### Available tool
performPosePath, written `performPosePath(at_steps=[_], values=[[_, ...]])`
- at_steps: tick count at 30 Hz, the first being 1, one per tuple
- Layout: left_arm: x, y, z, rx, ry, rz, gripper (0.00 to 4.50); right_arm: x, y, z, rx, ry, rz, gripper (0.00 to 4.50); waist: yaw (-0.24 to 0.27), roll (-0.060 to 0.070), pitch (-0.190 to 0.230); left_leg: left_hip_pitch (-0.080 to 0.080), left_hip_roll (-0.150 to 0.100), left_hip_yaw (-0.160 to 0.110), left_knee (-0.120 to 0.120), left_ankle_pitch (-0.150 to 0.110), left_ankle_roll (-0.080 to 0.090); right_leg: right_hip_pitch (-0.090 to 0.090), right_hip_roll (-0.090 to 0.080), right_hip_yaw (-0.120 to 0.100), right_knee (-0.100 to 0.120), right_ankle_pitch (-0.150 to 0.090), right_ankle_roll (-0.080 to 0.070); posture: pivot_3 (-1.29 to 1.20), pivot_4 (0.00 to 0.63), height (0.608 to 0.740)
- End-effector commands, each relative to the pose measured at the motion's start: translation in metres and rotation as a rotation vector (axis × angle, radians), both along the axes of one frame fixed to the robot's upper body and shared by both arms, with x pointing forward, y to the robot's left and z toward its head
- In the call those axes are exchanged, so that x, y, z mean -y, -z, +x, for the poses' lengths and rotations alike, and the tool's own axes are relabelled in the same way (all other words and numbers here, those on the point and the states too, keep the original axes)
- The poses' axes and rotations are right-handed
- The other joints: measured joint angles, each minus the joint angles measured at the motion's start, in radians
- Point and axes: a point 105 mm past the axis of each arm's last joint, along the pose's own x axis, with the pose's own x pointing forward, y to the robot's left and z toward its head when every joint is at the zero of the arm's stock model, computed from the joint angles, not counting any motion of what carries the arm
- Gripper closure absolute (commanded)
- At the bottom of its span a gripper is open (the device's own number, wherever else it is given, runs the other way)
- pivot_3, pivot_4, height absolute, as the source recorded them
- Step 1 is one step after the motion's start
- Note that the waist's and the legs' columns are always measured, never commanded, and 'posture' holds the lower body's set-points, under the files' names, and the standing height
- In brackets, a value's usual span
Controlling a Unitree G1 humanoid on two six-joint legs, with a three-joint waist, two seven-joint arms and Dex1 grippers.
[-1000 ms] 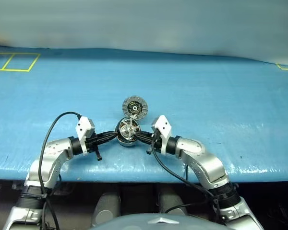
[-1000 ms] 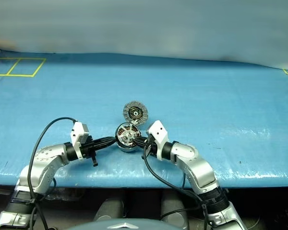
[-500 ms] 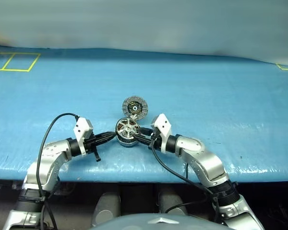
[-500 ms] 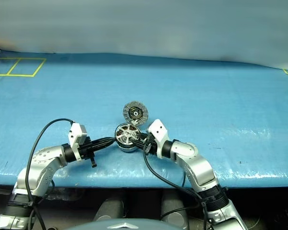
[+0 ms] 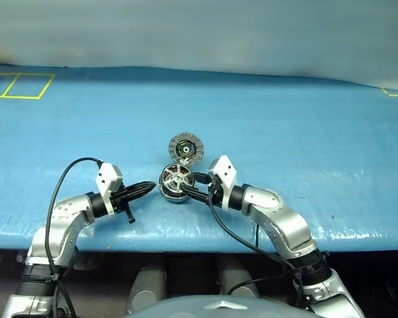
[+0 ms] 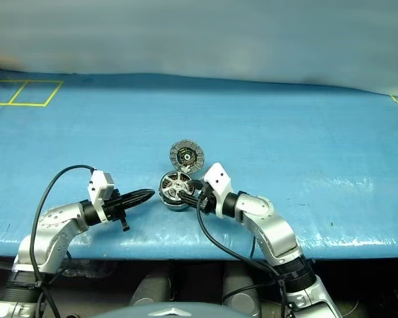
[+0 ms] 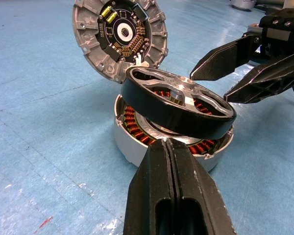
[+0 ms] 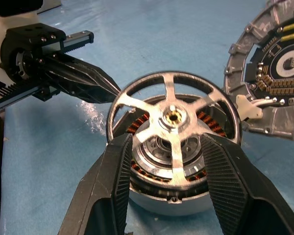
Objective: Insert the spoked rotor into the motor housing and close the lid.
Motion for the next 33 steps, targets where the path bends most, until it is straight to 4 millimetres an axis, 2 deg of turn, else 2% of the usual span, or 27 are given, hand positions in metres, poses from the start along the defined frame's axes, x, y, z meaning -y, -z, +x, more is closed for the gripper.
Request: performPosePath(at_steps=[1,19,22,27,33], values=[[-0.001,-0.013,0.0,0.052,0.0,0.001,4.5,-0.004,-0.024,0.001,0.081,-0.016,0.057,2.19,0.0,0.0,0.0,0.0,0.0,0.0,0.0,0.0,0.0,0.0,0.0,0.0,0.0,0.0,0.0,0.0,0.15,0.74],[0.002,-0.009,-0.001,0.051,-0.019,-0.009,4.5,-0.011,-0.017,0.014,0.058,0.01,0.043,2.19,0.0,0.0,0.0,0.0,0.0,0.0,0.0,0.0,0.0,0.0,0.0,0.0,0.0,0.0,0.0,0.0,0.15,0.74],[0.003,-0.008,0.0,0.049,-0.02,-0.011,4.5,-0.014,-0.012,0.018,0.038,0.012,0.039,2.77,-0.001,0.0,0.0,0.0,0.0,0.0,0.0,0.0,0.0,0.0,0.0,0.0,0.0,0.0,0.0,0.0,0.15,0.74],[0.004,-0.008,0.0,0.047,-0.022,-0.011,4.5,-0.018,-0.006,0.024,0.023,0.02,0.027,4.41,-0.003,0.0,0.0,0.0,0.0,0.0,-0.001,0.0,0.0,0.0,0.0,0.0,0.0,0.0,0.0,0.0,0.15,0.74],[0.003,-0.007,0.0,0.048,-0.028,-0.006,4.5,-0.023,-0.002,0.03,0.012,0.027,0.014,4.47,-0.005,0.0,0.0,0.0,0.0,0.0,-0.001,0.0,0.0,0.0,0.0,0.0,0.0,0.0,0.0,0.0,0.15,0.74]])
